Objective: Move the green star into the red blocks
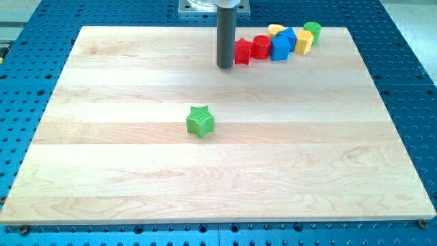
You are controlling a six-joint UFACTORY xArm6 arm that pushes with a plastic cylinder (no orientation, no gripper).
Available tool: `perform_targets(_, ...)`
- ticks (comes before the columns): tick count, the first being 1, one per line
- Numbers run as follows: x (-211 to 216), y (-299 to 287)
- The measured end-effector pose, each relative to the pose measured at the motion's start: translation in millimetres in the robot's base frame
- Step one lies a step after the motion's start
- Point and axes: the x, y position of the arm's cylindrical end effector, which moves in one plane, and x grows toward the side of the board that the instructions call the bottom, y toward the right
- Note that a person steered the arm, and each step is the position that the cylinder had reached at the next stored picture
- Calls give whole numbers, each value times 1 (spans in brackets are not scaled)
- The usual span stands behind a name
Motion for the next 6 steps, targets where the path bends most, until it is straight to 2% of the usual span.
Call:
perform_targets(2,-11,51)
perform_targets(3,15,34)
perform_targets(4,89,4)
perform_targets(5,149,22)
perform_targets(6,207,-4)
